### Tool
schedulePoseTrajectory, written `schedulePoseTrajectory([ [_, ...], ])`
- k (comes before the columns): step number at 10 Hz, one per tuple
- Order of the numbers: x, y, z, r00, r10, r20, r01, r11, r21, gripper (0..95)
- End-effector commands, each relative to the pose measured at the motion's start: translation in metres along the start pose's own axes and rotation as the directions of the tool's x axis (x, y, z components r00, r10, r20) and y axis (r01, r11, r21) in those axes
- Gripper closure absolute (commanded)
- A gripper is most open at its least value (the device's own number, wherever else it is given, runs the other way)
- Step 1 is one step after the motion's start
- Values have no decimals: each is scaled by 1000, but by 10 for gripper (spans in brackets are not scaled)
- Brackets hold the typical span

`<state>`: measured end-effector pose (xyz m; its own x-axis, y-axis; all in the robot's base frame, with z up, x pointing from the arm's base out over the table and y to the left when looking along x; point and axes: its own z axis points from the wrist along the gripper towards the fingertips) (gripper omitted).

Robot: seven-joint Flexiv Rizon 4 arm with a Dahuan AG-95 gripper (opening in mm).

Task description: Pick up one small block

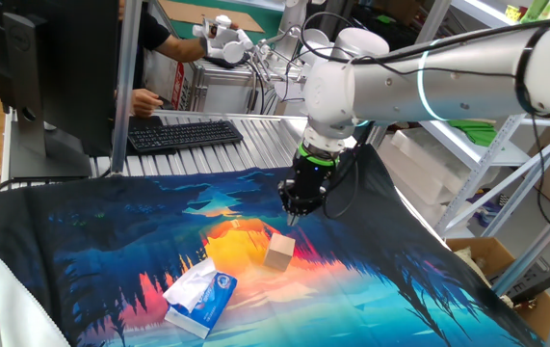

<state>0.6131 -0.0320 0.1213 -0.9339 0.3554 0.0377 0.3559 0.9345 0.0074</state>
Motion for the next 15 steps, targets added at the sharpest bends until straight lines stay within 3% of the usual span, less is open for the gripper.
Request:
schedulePoseTrajectory([
  [1,0,0,5,1000,2,6,-2,1000,-1,950],
  [6,-1,2,17,1000,9,-1,-9,1000,3,950],
  [9,-1,3,20,1000,25,-7,-25,1000,5,380],
  [12,-2,3,24,999,42,-9,-41,999,6,380],
  [13,-3,3,26,999,54,-9,-53,999,6,190],
  [15,-4,3,29,998,64,-11,-64,998,2,190],
])
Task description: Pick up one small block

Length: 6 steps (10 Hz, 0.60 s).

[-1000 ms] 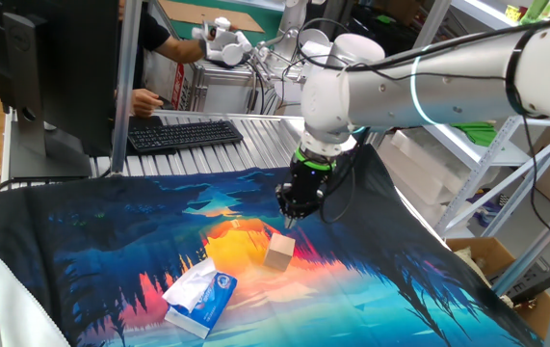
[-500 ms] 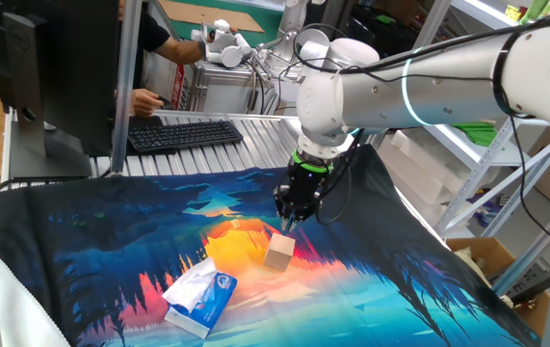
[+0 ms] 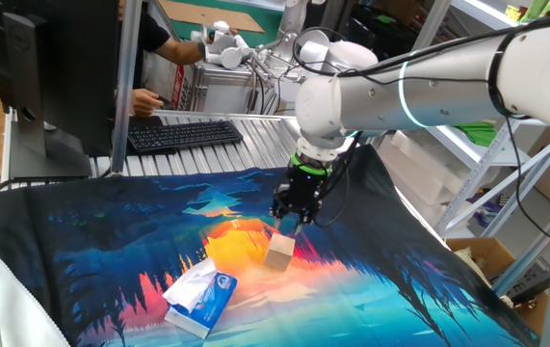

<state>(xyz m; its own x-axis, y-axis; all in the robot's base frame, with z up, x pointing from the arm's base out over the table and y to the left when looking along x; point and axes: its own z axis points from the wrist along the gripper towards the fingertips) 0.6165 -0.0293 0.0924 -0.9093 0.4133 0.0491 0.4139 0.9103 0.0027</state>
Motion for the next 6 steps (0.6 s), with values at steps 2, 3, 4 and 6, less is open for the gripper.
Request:
schedulePoseTrajectory([
  [2,0,0,6,1000,19,1,-19,1000,-1,0],
  [3,0,0,7,1000,21,1,-21,1000,0,0],
  [4,0,0,8,1000,22,-2,-22,1000,-3,0],
  [6,0,0,8,1000,21,-3,-21,1000,-3,0],
])
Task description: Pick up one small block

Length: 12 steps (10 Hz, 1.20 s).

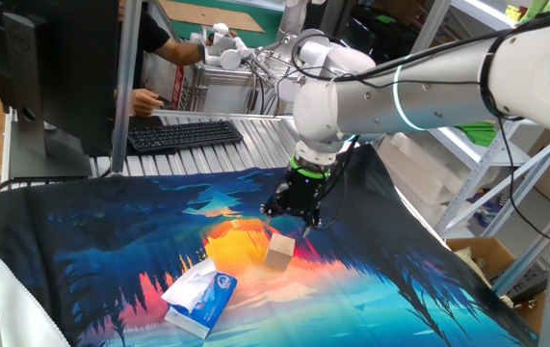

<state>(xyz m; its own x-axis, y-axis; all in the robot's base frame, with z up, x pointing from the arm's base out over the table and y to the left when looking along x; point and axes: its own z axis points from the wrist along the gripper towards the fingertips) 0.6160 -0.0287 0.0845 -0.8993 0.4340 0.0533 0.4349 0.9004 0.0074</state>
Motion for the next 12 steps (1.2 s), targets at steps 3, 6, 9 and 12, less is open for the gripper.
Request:
schedulePoseTrajectory([
  [3,0,0,2,1000,-7,0,7,1000,1,0],
  [6,3,-1,6,1000,-10,1,10,1000,4,0],
  [9,6,-4,12,1000,-10,4,10,1000,3,0],
  [12,9,-8,17,1000,-14,6,14,1000,1,0],
])
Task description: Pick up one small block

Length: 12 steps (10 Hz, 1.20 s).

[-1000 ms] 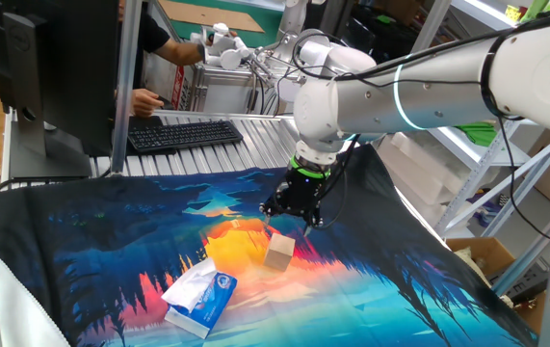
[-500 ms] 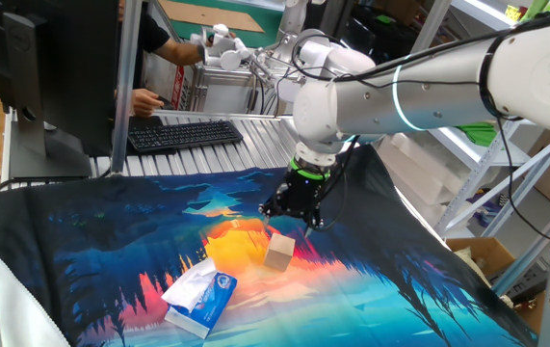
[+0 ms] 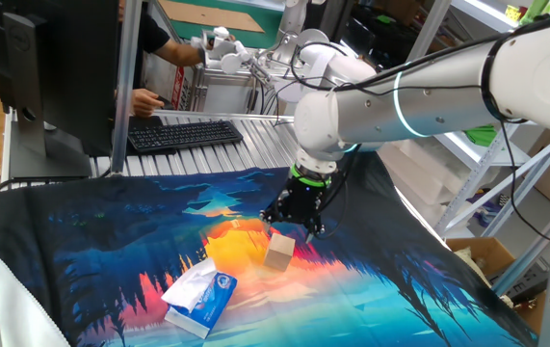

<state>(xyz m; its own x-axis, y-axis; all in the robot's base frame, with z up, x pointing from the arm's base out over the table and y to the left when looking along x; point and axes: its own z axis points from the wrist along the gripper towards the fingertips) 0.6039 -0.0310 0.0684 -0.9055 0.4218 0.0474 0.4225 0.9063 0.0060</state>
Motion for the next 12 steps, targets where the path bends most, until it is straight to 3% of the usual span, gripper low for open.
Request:
schedulePoseTrajectory([
  [1,2,-2,3,1000,-1,2,1,1000,-2,0],
  [2,4,-2,5,1000,-1,6,1,1000,-3,190],
  [12,7,-10,13,1000,-11,22,11,1000,-13,190],
])
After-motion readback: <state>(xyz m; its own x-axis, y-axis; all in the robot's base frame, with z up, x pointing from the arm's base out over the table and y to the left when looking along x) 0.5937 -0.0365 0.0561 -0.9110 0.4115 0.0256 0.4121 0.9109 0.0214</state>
